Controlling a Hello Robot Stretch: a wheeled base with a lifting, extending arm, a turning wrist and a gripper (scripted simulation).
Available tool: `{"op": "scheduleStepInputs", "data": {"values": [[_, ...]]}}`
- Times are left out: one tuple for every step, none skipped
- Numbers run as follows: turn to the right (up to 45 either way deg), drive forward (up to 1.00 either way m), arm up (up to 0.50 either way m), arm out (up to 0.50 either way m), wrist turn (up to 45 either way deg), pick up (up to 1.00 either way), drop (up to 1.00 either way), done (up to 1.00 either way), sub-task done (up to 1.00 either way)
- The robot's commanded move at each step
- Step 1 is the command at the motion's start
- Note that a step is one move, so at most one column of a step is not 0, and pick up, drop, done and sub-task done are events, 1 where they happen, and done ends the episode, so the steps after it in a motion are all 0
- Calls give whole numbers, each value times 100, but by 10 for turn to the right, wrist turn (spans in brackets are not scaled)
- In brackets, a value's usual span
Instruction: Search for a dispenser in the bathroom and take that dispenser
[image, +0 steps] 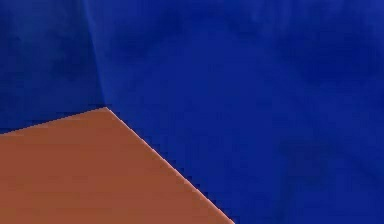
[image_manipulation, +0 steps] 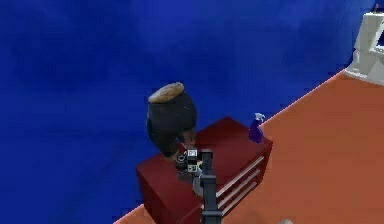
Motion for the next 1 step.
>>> {"op": "scheduleStepInputs", "data": {"values": [[0,0,-30,0,0,0,0,0,0]]}}
